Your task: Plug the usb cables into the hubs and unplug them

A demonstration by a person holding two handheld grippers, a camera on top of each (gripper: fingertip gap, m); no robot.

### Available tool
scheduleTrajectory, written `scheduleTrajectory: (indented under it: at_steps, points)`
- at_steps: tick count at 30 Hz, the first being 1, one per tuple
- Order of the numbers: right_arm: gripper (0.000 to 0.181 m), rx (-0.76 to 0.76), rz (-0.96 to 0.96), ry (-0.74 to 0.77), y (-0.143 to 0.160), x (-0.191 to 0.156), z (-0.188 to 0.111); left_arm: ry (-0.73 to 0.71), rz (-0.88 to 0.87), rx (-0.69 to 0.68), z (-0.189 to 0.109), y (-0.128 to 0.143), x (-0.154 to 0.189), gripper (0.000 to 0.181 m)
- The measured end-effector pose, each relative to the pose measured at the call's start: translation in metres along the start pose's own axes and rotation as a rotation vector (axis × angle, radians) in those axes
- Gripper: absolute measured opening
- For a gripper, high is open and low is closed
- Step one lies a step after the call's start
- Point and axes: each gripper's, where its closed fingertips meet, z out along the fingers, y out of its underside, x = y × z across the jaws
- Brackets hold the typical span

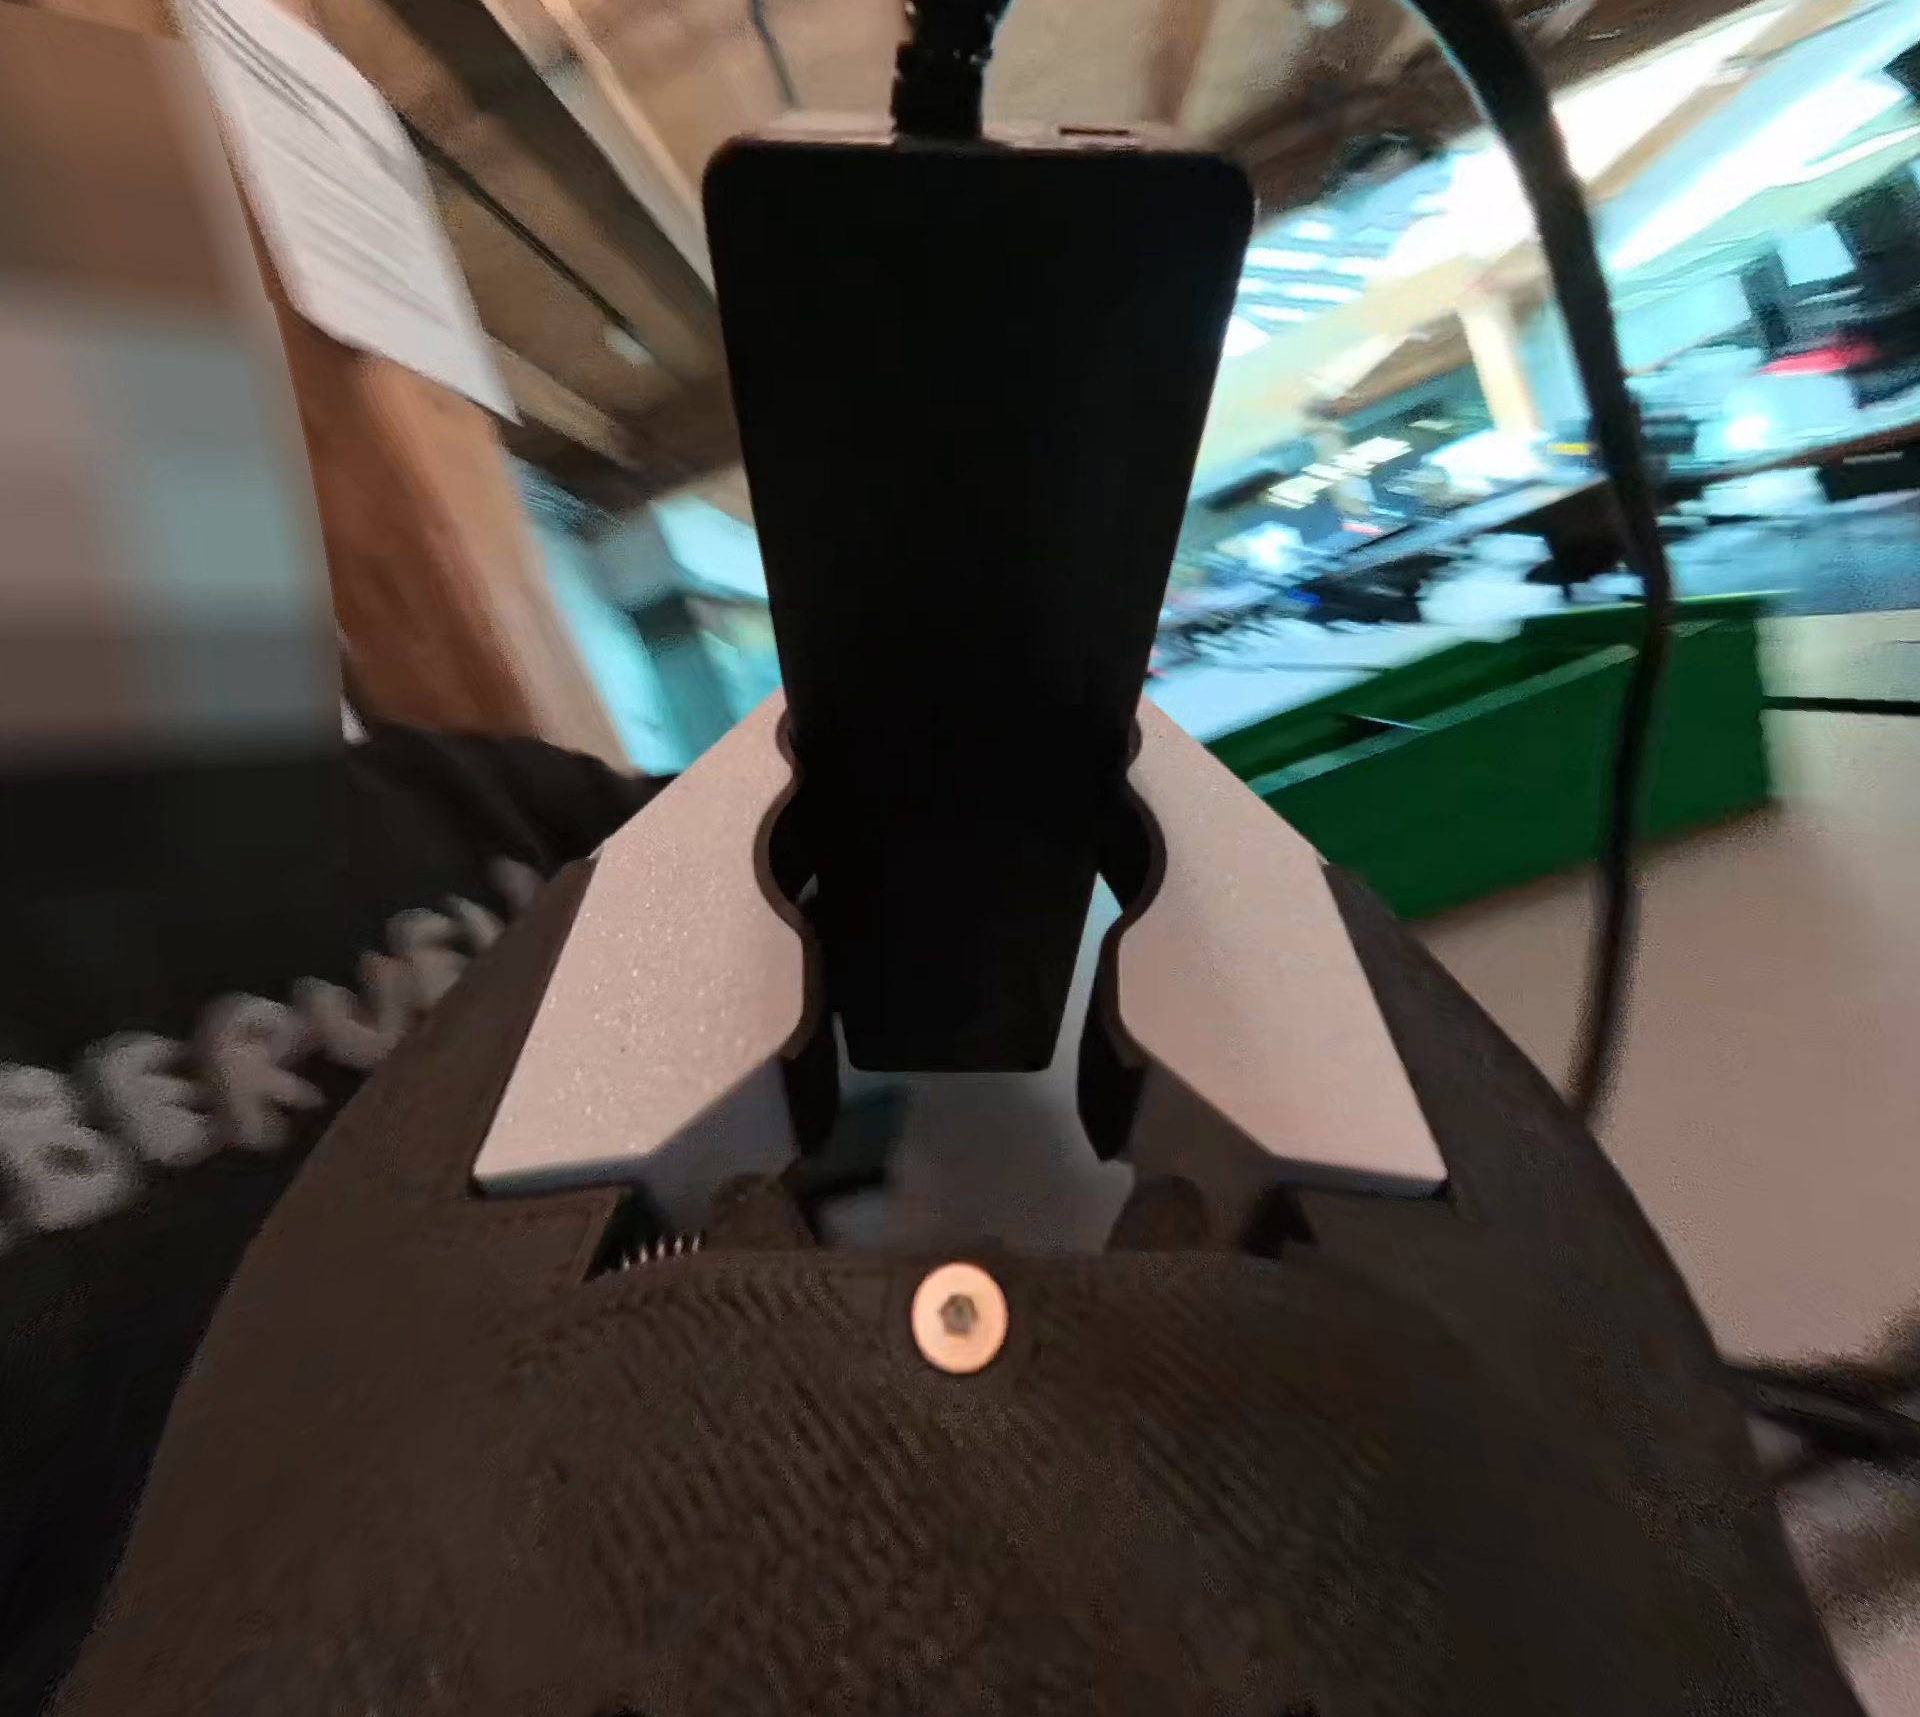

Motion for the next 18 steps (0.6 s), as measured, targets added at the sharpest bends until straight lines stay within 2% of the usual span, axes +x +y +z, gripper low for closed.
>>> scheduleTrajectory:
  at_steps: [3, 6, 8, 10, 13, 17, 18]
  points:
    - [0.052, -0.183, -0.287, 0.248, 0.011, 0.023, -0.007, 0.051, -0.388, 0.014, -0.004, 0.005, -0.002, 0.073]
    - [0.052, -0.340, -0.527, 0.373, 0.019, 0.030, -0.008, 0.136, -0.878, 0.051, -0.002, 0.007, -0.012, 0.069]
    - [0.052, -0.442, -0.631, 0.391, 0.030, 0.032, -0.007, 0.275, -1.086, 0.081, 0.001, -0.003, -0.010, 0.077]
    - [0.052, -0.502, -0.693, 0.374, 0.041, 0.033, -0.006, 0.285, -1.162, 0.106, 0.004, -0.005, -0.021, 0.079]
    - [0.052, -0.555, -0.700, 0.349, 0.057, 0.033, -0.004, 0.249, -1.240, 0.170, 0.009, -0.001, -0.040, 0.072]
    - [0.052, -0.605, -0.698, 0.319, 0.072, 0.031, 0.003, 0.383, -1.210, 0.168, 0.021, -0.010, -0.025, 0.076]
    - [0.052, -0.610, -0.688, 0.306, 0.075, 0.030, 0.005, 0.407, -1.184, 0.165, 0.024, -0.012, -0.019, 0.070]
